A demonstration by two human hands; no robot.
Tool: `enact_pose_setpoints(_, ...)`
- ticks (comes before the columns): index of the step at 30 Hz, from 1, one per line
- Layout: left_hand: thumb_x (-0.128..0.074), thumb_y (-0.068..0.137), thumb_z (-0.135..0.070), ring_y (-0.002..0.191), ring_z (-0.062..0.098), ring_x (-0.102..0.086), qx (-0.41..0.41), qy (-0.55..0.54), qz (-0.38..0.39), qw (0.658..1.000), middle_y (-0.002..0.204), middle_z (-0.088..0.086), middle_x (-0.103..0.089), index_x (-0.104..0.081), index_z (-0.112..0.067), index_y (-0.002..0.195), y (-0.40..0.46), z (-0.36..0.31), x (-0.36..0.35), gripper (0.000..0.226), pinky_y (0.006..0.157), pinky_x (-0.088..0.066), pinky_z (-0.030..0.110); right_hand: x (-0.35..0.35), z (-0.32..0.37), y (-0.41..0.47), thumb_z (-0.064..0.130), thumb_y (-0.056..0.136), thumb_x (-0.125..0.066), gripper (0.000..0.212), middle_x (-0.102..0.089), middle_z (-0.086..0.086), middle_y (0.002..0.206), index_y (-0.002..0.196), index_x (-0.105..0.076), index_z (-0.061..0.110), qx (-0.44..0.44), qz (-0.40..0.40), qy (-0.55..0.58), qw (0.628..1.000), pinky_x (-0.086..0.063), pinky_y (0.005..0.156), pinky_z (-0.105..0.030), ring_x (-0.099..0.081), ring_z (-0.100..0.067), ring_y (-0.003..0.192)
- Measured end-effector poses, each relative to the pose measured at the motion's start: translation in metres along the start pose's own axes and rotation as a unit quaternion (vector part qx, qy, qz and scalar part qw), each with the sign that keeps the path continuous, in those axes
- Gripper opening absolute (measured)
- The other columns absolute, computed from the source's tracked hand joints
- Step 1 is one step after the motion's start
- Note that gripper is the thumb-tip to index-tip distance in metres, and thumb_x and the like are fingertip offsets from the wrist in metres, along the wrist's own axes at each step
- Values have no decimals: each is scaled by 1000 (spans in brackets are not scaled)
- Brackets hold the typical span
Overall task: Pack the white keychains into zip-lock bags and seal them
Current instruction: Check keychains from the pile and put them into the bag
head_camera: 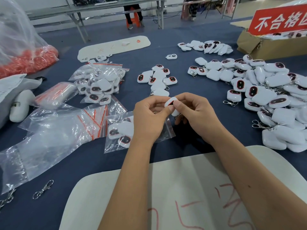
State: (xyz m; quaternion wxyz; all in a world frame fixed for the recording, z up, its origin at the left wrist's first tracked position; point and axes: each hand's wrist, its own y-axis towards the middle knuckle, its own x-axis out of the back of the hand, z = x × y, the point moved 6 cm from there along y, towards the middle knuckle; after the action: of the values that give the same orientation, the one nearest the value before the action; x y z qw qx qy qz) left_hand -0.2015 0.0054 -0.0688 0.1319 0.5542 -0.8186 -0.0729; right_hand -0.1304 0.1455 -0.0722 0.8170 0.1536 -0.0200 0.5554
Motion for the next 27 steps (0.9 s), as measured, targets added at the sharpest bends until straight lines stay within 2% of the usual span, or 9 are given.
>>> enact_pose_setpoints(5,-79,76,11,89,17,-77,18,-32,32,999,107,1,-73,-71,-16,116,-2,1,-6,49,77,-60,23,8,-3,0,18,104,-63,16,-72,2,74,92,-73,21,-17,-45,9,999,-49,53,-23,-66,-19,58)
enact_pose_setpoints(9,-81,76,6,90,17,-77,11,-30,27,999,104,1,-76,-73,-15,113,-1,2,-6,43,78,-60,25,8,-4,2,17,105,-60,16,-71,2,71,96,-73,18,-24,-48,3,999,-50,52,-25,-65,-18,57)
enact_pose_setpoints(12,-81,77,1,88,17,-77,8,-25,21,999,101,-1,-78,-74,-15,110,0,1,-4,37,78,-61,29,8,-5,1,17,105,-61,17,-70,3,70,93,-73,17,-25,-59,10,998,-48,51,-21,-61,-13,54)
enact_pose_setpoints(14,-79,80,0,83,10,-75,3,10,3,1000,96,-3,-78,-75,-18,106,0,1,-3,32,78,-61,27,11,-7,1,19,105,-61,17,-69,4,69,93,-73,18,-25,-89,15,996,-48,50,-21,-58,-12,52)
enact_pose_setpoints(16,-76,82,1,73,2,-68,1,59,-37,998,88,-6,-75,-74,-18,100,-1,0,-2,26,73,-56,17,14,-9,2,23,108,-58,17,-74,4,76,97,-70,16,-35,-111,32,993,-49,53,-23,-57,-12,55)
enact_pose_setpoints(18,-74,84,-2,69,4,-62,-1,111,-79,991,83,-7,-70,-71,-18,92,-2,-1,1,19,67,-49,11,14,-11,2,25,109,-54,18,-80,3,86,101,-67,15,-50,-110,38,992,-50,55,-21,-56,-9,55)
enact_pose_setpoints(21,-77,83,-10,75,13,-61,3,157,-109,982,82,-2,-67,-66,-18,86,-4,0,4,13,69,-50,18,14,-12,2,23,109,-54,17,-80,3,86,100,-66,15,-50,-107,21,993,-47,52,-17,-52,-6,52)
enact_pose_setpoints(23,-81,82,-19,78,15,-60,18,182,-109,977,83,-3,-64,-63,-20,84,-4,2,5,18,69,-48,20,14,-12,2,24,109,-53,17,-80,3,87,102,-66,15,-50,-105,22,993,-48,54,-17,-53,-8,53)
enact_pose_setpoints(27,-89,75,-29,79,13,-56,29,238,-96,966,85,-3,-61,-57,-20,85,-4,3,3,34,65,-39,16,11,-14,4,20,107,-59,10,-81,-1,92,112,-67,16,-61,-76,52,994,-52,64,-21,-57,-7,60)
